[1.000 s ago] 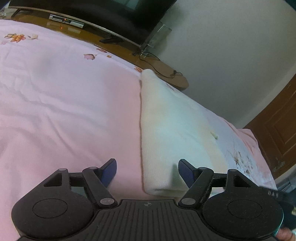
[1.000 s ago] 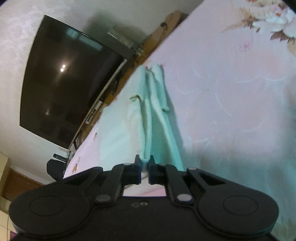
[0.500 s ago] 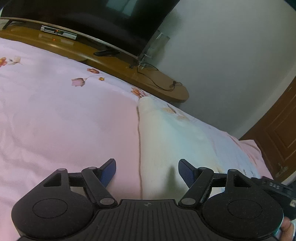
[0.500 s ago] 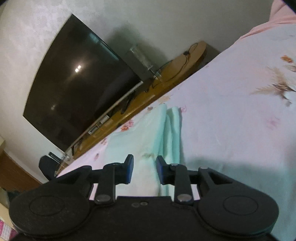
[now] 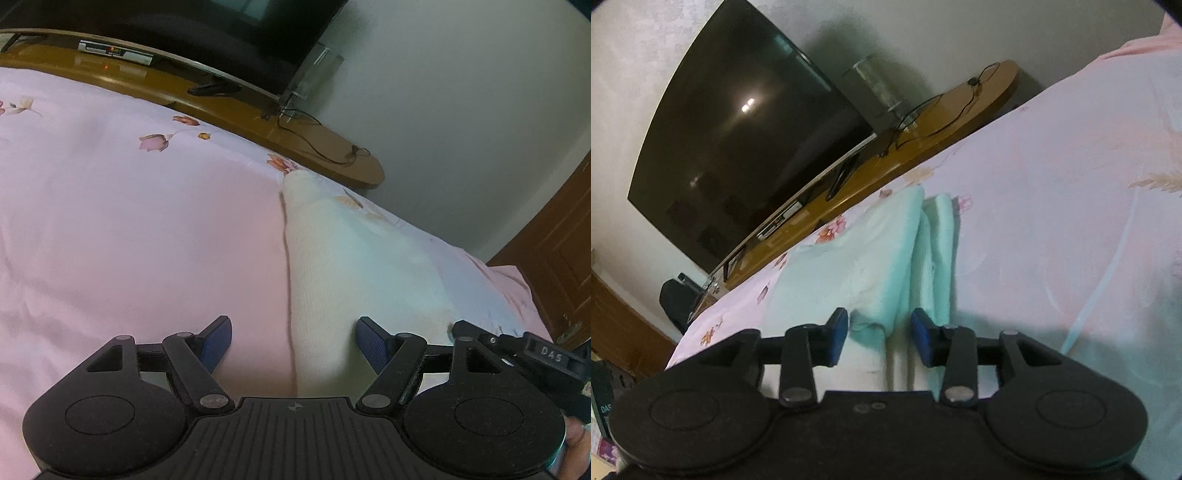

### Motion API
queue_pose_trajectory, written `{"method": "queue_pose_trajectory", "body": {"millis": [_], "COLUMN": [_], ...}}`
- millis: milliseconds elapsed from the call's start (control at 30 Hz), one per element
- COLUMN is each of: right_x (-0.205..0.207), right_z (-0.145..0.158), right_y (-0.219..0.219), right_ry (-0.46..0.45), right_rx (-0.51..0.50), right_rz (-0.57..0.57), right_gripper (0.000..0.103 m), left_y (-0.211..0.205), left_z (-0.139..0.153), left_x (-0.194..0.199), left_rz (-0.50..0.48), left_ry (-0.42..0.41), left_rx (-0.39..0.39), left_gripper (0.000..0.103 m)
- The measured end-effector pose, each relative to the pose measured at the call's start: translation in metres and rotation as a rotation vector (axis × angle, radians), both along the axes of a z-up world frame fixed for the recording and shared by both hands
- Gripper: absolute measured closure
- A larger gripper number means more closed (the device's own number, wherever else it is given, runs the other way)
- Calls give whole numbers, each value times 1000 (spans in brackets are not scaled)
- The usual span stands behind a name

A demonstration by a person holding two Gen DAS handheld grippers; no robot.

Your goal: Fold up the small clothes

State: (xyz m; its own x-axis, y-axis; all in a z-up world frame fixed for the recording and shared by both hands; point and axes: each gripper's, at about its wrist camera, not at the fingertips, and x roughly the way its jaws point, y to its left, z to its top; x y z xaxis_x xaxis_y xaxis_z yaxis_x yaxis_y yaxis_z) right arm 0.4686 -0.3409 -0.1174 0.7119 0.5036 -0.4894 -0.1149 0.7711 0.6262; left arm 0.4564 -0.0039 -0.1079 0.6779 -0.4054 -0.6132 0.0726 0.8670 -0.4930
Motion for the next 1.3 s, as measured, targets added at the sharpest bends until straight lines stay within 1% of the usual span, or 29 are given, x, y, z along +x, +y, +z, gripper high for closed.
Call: {"method": "queue_pose_trajectory", "body": {"millis": [100, 133, 167, 200, 267, 333, 367, 400, 467, 500, 567, 700, 767, 833, 867, 900, 933, 1033, 1100, 1200, 1267, 1300], "right_x": [-3, -3, 1, 5, 13, 19, 20, 19, 14, 10, 3, 4, 4, 14, 15, 14, 13, 5, 0, 5, 10, 9], "right_z": [5, 6, 6, 4, -1, 0, 1, 4, 13, 17, 28, 37, 29, 10, 1, -1, -1, 3, 5, -4, 1, 5], "right_y": [1, 3, 6, 6, 4, 8, 12, 18, 29, 32, 35, 29, 22, 17, 12, 7, 6, 10, 12, 5, 2, 0], "right_ry": [-12, -20, -5, 17, 38, 39, 29, 17, -31, -55, -99, -112, -87, -17, -3, -2, -1, -39, -51, -18, -13, -36], "right_rx": [30, 19, -19, -38, 12, 17, -4, -41, -116, -134, -152, -147, -150, -155, -121, -84, -72, -114, -135, -85, -40, -31], "right_rz": [35, 39, 29, 14, 6, 17, 29, 47, 68, 72, 69, 72, 62, 44, 34, 27, 22, 12, 11, 9, 17, 12], "right_gripper": [60, 60, 61, 66, 65, 63, 67, 83, 84, 85, 86, 86, 86, 86, 86, 86, 86, 86, 86, 86, 80, 75], "left_y": [-1, -1, -1, 0, -1, -3, -4, -5, -9, -10, -14, -24, -29, -31, -31, -30, -30, -25, -22, -21, -21, -20], "left_z": [1, 0, 0, -1, -1, 0, 1, 1, 4, 5, 8, 10, 7, 4, 5, 6, 7, 11, 9, 6, 12, 15], "left_x": [1, 1, 1, 1, 1, 3, 5, 8, 14, 18, 22, 25, 26, 27, 27, 27, 27, 27, 29, 32, 33, 36], "left_rz": [-10, -13, -15, -15, -14, -13, -10, -7, -2, -2, -7, -34, -47, -56, -58, -62, -61, -47, -46, -51, -49, -47], "left_ry": [0, 2, 4, 5, 5, 3, 4, 2, -3, -4, -11, -16, -5, 11, 10, 8, 5, -7, 0, 16, -4, -18], "left_rx": [17, 19, 19, 18, 20, 27, 28, 25, 27, 25, 20, 26, 42, 45, 45, 48, 51, 52, 52, 67, 83, 88], "left_gripper": [30, 30, 30, 30, 30, 30, 30, 30, 30, 30, 30, 30, 30, 30, 30, 30, 30, 30, 30, 30, 30, 30]}}
